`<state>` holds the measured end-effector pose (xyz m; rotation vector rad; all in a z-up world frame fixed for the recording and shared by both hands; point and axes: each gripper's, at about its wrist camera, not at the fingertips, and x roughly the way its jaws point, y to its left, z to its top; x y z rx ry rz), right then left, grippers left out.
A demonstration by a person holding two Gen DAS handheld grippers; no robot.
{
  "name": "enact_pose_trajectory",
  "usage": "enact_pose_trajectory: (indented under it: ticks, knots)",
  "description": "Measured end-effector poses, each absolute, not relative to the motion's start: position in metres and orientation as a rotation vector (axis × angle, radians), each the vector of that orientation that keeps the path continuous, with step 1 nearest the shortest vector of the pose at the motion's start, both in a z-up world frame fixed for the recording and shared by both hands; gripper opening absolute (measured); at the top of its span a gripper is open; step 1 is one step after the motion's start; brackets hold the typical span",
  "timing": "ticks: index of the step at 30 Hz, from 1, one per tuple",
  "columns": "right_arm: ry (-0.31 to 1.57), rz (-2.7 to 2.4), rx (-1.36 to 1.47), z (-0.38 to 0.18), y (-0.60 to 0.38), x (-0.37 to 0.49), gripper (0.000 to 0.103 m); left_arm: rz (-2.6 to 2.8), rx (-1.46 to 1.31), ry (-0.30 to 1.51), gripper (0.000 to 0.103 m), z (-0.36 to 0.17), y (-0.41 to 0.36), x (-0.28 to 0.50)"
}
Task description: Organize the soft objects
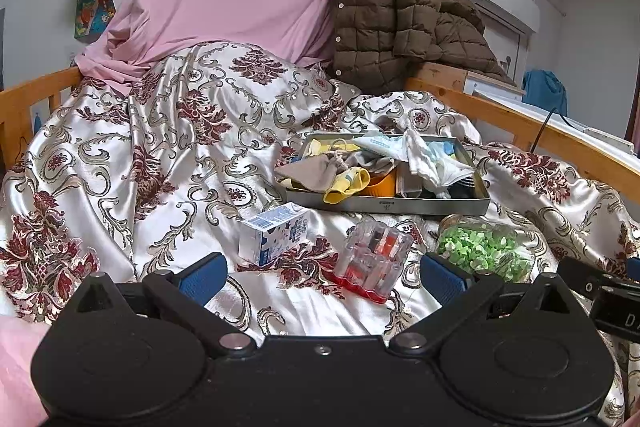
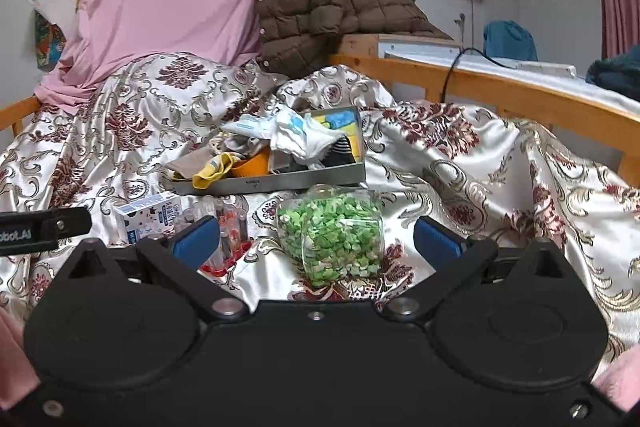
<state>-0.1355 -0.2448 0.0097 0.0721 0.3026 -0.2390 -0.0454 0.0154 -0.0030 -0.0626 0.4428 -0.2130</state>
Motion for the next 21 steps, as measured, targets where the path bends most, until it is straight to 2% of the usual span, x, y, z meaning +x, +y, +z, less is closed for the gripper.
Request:
enact_pose_trajectory:
  ticks: [21]
  knots:
    - [0.330, -0.235, 0.050, 0.0036, -0.2409, -0.1276, 0.102, -0.212, -0.059, 0.446, 0.102, -0.0040, 0.0149, -0.0451]
